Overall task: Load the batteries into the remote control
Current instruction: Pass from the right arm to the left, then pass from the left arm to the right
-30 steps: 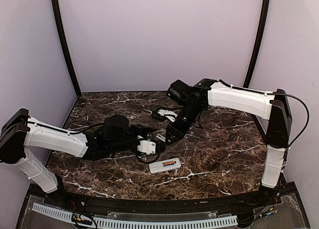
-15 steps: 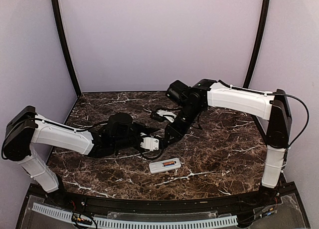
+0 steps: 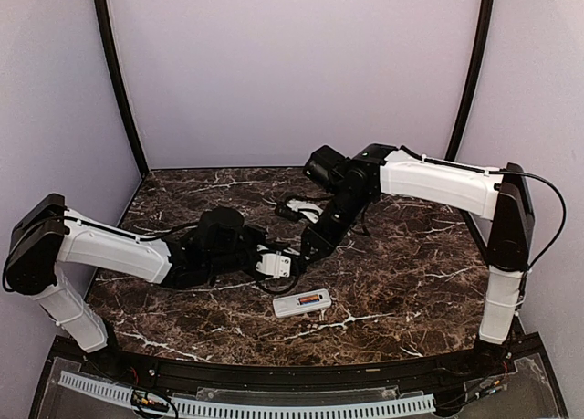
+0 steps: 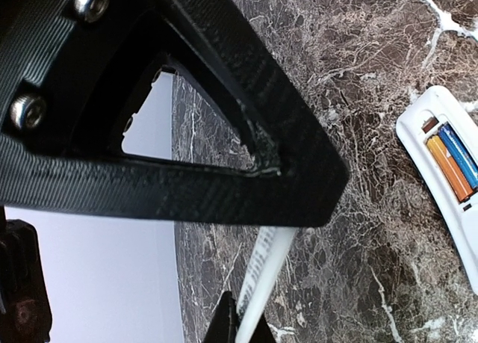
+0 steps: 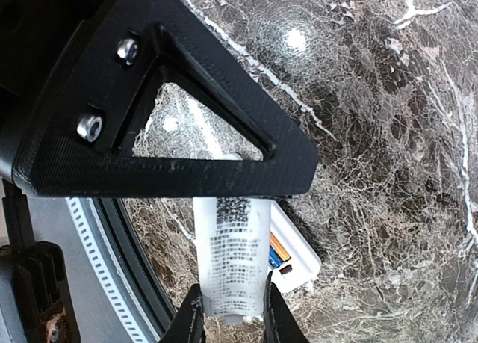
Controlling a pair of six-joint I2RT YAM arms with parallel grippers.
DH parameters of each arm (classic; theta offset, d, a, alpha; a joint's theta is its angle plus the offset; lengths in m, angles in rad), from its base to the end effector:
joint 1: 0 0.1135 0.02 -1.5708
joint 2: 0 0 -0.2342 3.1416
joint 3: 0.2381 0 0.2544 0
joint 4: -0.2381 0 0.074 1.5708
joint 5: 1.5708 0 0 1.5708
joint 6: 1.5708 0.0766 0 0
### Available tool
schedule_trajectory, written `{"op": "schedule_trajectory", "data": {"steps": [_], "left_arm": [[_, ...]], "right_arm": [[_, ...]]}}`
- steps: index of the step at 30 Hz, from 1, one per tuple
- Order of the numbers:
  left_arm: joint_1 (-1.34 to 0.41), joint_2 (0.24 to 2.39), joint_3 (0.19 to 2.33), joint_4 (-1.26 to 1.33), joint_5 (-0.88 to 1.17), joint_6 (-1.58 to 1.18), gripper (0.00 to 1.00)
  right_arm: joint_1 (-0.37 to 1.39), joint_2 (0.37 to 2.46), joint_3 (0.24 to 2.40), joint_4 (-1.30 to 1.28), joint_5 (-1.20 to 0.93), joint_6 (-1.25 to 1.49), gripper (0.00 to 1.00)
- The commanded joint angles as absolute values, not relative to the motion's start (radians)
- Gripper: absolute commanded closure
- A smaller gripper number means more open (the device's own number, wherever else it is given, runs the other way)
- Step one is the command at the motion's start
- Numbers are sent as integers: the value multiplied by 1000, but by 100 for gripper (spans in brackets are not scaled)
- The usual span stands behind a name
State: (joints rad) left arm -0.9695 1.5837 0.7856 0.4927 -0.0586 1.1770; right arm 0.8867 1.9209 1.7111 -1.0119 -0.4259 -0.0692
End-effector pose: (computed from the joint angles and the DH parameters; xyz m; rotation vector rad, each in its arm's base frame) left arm 0.2198 -0.3125 0.1673 1.6327 0.9327 0.1976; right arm 0.2307 0.3329 0.2056 -1.4276 2.5163 0.7762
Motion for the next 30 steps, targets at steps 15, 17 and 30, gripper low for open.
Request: {"op": "schedule_trajectory", "data": {"steps": [15, 17, 30], "left_arm": [[-985, 1482, 844, 271, -5, 847, 100], [-984, 1477, 865, 218, 27, 758, 100], [-898, 1516, 1022, 60, 329, -17, 100]], "right_arm": [[865, 1817, 1718, -906, -346, -90, 49], [853, 1770, 1695, -869, -308, -90, 48], [853, 1298, 1126, -164, -299, -244, 49]]}}
